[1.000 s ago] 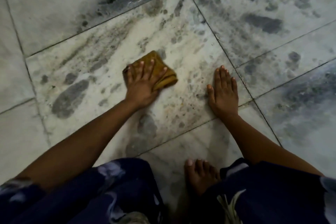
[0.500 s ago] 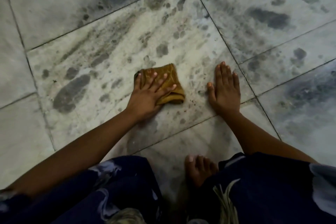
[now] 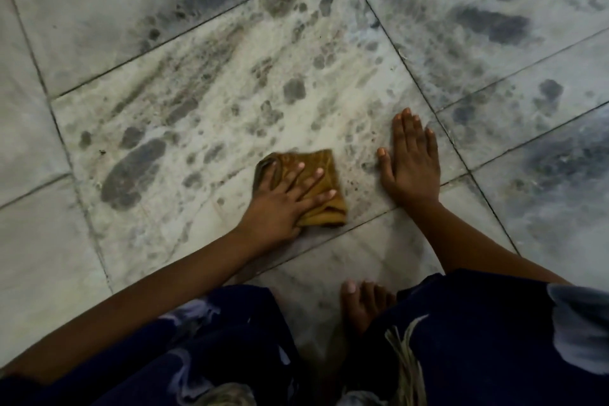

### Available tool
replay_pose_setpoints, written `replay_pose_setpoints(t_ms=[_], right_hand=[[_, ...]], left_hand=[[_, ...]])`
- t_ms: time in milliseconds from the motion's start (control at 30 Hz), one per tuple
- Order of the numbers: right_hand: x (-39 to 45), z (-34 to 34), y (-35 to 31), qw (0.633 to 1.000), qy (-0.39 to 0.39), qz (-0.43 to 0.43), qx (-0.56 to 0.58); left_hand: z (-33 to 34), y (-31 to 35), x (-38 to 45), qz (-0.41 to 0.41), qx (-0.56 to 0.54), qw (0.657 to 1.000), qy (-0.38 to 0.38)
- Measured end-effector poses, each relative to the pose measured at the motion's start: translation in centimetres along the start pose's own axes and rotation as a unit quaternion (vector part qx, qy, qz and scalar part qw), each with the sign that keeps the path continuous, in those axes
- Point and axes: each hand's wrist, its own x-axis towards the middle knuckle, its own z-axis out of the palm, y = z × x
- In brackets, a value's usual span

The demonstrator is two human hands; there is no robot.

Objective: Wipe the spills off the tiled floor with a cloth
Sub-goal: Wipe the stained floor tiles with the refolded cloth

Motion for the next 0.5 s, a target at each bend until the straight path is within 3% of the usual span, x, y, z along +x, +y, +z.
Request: replay_pose_setpoints(t_ms=[133, 333, 500], right_hand=[[0.0, -0.3, 0.0, 1.000, -0.003, 0.001, -0.007], [0.1, -0.1, 0.1, 1.000, -0.007, 0.001, 0.000], [0.1, 0.0, 0.1, 1.000, -0.002, 0.000, -0.004]], left_hand=[[-0.5, 0.7, 3.6, -0.026, -0.017, 1.000, 0.000], [3.0, -3.8, -6.4, 0.015, 0.004, 0.999, 0.048], [1.7, -7.3, -1.3, -0.172, -0.102, 0.977, 0.078]])
